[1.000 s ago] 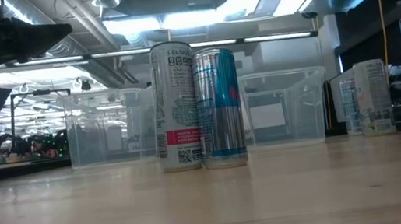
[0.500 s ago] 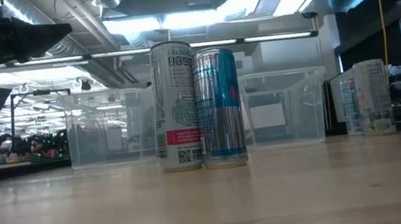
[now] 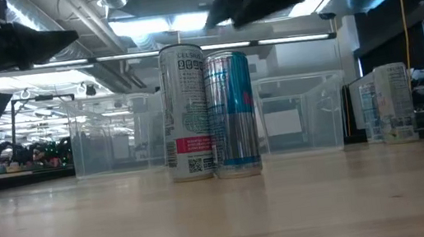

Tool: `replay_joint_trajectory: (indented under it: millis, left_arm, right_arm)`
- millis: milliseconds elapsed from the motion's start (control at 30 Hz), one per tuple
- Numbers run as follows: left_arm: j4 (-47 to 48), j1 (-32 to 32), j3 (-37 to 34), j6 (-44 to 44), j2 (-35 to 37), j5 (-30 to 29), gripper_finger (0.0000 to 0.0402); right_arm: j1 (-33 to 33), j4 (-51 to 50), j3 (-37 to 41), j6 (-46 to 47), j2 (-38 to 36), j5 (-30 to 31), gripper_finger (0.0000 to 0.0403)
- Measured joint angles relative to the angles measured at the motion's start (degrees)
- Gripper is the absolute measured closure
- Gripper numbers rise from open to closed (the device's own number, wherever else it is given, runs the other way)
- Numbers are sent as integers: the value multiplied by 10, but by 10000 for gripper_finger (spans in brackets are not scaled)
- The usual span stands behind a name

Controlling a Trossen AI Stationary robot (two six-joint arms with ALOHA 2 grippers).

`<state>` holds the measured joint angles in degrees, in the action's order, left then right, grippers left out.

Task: Sort soda cans
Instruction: Put the blue soda can into the right transparent bin

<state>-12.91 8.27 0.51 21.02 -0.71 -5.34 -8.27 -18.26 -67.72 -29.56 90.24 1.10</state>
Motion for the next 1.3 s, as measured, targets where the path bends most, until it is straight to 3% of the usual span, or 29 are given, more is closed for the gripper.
replay_joint_trajectory:
  millis: [200, 633, 1000, 1300]
  left_arm:
    - [5, 0, 0, 4, 0, 0, 384]
    - [5, 0, 0, 1, 0, 0, 384]
    - [9, 0, 0, -2, -3, 0, 384]
    - [8, 0, 0, -1, -3, 0, 384]
  right_arm:
    - [0, 3, 0, 1, 20, -6, 27]
    - [0, -15, 0, 101, 32, 12, 26]
    - [0, 25, 0, 143, 92, -45, 26]
    - [0, 56, 0, 143, 95, -42, 27]
